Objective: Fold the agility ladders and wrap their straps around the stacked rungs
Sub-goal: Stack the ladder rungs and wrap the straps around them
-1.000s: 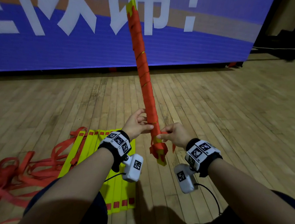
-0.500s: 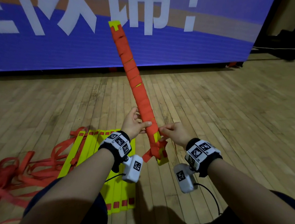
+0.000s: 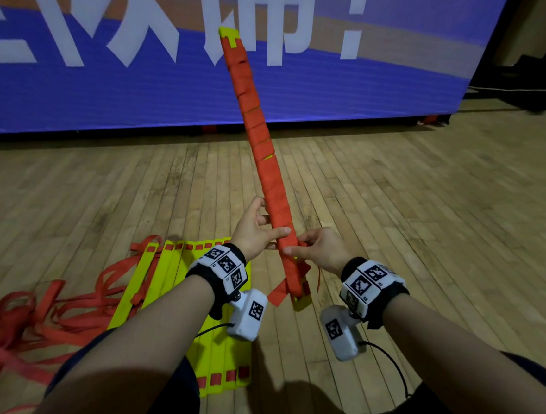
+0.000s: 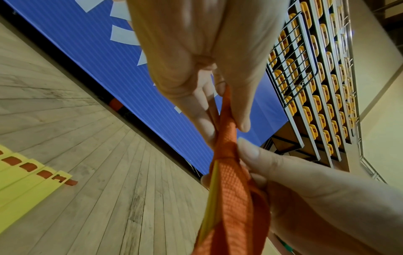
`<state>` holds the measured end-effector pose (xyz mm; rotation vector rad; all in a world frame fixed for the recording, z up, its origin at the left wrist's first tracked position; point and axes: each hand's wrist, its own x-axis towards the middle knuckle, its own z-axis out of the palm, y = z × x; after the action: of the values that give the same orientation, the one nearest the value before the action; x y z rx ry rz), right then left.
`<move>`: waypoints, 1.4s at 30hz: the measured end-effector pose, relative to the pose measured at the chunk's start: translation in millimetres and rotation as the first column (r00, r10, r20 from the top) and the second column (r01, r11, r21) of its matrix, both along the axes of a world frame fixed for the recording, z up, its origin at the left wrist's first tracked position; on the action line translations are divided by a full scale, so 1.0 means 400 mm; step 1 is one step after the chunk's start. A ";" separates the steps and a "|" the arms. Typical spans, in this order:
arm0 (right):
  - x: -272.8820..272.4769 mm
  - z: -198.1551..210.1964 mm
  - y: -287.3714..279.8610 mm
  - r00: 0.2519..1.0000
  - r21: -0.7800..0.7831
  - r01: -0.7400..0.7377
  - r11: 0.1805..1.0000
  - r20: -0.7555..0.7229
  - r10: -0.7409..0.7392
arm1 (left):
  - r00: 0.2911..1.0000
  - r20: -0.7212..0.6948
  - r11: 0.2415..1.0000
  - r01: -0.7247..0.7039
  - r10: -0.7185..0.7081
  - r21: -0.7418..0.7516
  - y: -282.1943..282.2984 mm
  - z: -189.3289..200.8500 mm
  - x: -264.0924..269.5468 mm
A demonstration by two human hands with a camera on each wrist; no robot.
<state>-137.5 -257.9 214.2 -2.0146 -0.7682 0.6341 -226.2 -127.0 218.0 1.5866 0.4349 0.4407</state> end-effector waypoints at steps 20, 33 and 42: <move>0.003 0.010 -0.018 0.998 -0.051 -0.067 0.996 0.004 0.067 | 0.965 -0.053 0.946 0.240 -0.257 -0.220 0.027 0.004 -0.010; 0.009 0.017 -0.026 0.992 -0.052 -0.122 0.991 -0.039 0.120 | 0.972 -0.037 0.957 0.220 -0.231 -0.190 0.022 0.003 -0.012; 0.029 0.016 -0.037 0.983 -0.018 -0.140 0.990 -0.125 0.137 | 0.974 -0.053 0.964 0.209 -0.220 -0.162 0.020 -0.002 -0.011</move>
<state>-125.8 -272.8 220.5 -1.9376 -0.8340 0.8461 -230.6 -119.1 217.0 1.4810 0.3381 0.1805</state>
